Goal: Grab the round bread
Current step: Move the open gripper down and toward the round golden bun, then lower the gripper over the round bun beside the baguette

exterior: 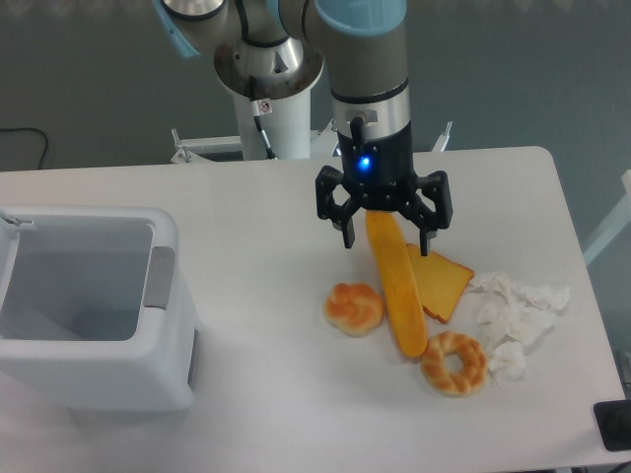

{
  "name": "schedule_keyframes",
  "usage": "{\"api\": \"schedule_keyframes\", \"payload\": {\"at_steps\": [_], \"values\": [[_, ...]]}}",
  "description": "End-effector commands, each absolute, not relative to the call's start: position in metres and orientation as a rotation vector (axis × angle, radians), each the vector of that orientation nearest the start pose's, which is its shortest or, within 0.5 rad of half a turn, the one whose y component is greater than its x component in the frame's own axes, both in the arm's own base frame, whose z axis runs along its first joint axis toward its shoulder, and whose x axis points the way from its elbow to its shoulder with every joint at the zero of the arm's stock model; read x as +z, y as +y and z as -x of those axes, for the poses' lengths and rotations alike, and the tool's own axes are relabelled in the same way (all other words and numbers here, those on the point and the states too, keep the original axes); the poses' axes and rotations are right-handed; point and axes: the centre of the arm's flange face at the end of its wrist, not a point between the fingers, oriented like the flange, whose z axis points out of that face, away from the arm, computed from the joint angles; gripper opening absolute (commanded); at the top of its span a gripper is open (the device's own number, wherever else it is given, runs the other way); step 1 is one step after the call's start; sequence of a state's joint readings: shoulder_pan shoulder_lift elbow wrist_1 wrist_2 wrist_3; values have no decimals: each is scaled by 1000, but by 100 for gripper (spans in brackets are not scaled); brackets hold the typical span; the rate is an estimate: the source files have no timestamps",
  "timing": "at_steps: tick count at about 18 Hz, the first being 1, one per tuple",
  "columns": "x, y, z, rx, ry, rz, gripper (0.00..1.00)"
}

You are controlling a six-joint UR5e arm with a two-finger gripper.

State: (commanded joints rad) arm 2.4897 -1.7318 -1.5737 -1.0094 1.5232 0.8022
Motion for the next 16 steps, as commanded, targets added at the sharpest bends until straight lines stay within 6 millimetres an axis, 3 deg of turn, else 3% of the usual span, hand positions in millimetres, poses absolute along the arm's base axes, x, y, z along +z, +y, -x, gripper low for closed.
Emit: {"api": "schedule_keyframes", "payload": {"at_steps": [3,7,11,12,16], "values": [[430,479,375,330,-62,2869,100],[397,491,387,279,30,2916,100],[373,485,393,234,221,2965,100],[351,478,402,151,420,3011,100],[317,467,419,59,645,3018,100]]}}
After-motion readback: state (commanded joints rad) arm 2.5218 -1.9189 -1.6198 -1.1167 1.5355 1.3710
